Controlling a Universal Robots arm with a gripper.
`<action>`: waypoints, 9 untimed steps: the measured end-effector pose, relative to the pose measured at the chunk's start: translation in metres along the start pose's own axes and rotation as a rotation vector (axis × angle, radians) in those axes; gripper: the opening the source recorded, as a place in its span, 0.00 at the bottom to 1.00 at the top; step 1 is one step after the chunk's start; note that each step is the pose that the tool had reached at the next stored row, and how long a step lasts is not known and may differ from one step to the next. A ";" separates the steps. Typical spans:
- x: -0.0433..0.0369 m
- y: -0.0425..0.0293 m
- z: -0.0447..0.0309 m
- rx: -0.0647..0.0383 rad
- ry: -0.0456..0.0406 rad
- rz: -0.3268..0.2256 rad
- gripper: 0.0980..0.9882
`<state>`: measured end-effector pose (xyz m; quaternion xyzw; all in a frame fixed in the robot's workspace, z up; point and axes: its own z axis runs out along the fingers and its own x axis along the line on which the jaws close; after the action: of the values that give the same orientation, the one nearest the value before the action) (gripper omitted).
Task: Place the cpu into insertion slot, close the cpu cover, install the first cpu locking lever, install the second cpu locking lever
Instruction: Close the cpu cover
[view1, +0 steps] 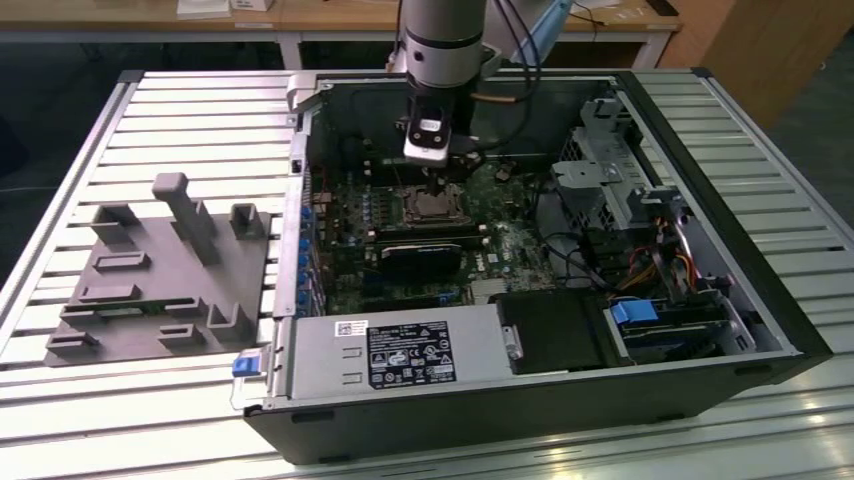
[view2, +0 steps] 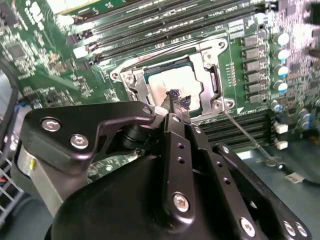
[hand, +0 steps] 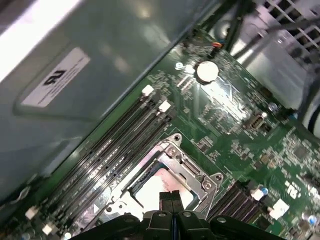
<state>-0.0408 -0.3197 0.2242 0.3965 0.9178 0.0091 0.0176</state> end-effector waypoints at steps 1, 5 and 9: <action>0.0000 0.0000 0.0000 0.000 0.0006 -0.018 0.00; 0.0000 0.0000 0.0002 -0.002 0.0028 -0.091 0.00; 0.0000 0.0000 0.0003 -0.004 0.0051 -0.164 0.00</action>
<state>-0.0408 -0.3197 0.2239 0.3198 0.9473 0.0105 0.0168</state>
